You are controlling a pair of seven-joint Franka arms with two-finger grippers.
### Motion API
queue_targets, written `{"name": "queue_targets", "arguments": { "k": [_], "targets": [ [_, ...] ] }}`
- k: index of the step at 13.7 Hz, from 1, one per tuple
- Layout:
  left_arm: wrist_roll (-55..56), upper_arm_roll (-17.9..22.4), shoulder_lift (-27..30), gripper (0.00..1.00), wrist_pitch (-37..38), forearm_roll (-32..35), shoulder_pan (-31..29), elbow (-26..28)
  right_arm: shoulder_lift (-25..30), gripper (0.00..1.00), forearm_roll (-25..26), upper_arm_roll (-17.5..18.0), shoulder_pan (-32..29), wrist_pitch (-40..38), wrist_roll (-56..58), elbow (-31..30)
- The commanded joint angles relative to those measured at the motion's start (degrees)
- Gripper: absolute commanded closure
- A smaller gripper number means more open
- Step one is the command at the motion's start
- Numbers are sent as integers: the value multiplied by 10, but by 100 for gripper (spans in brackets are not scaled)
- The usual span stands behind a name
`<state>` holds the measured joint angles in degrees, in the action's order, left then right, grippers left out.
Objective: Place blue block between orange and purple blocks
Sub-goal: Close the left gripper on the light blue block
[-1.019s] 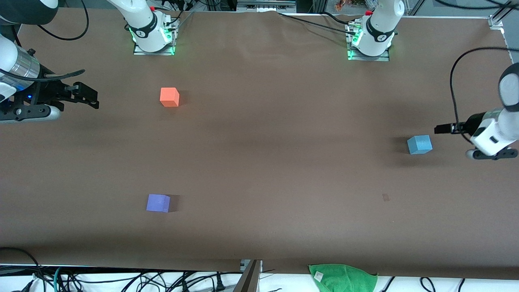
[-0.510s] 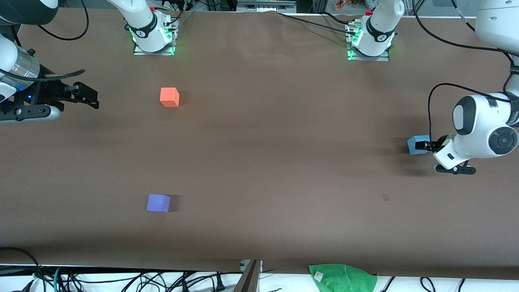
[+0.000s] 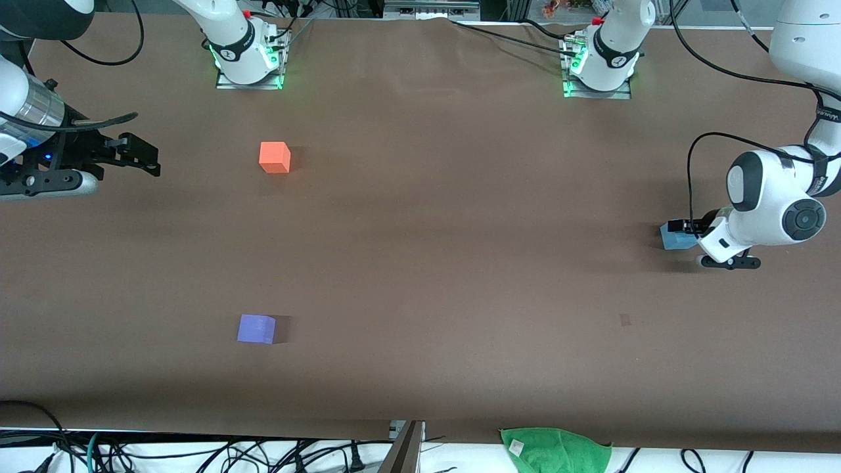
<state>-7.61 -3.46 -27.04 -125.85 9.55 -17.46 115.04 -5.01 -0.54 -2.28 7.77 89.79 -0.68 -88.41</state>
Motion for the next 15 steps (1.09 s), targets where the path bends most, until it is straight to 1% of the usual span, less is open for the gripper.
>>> {"name": "queue_targets", "arguments": {
  "k": [1,4,5,6,7,8,10,11,13,15],
  "targets": [
    [-13,-7,-4,0,-19,-28,-7,6,-1,1,-4,-1,-1,1,9,5],
    [-12,-9,-5,0,-34,-31,-6,4,-1,1,-4,-1,-1,2,9,5],
    [-13,-9,-6,3,-40,-31,-6,4,-1,1,-4,-1,-1,1,9,5],
    [-12,-9,-10,13,-41,-31,-6,4,-1,1,-4,-1,-1,1,9,5],
    [-13,-9,-10,32,-42,-31,-6,4,-1,1,-4,-1,-1,2,9,5],
    [-14,-9,-10,56,-42,-31,-5,4,-1,1,-4,-1,-2,2,9,5],
    [-14,-9,-6,88,-40,-31,-3,4,-1,1,-4,-1,-2,3,9,5],
    [-21,-10,-1,90,-37,-31,-3,2,-1,1,-4,-1,-2,3,9,5],
    [-21,-15,22,90,-26,-31,-1,1,-1,1,-4,-1,-2,3,9,5],
    [-7,-50,58,90,22,-31,-1,-8,-1,1,-4,-1,-2,3,9,5]
  ]
}}
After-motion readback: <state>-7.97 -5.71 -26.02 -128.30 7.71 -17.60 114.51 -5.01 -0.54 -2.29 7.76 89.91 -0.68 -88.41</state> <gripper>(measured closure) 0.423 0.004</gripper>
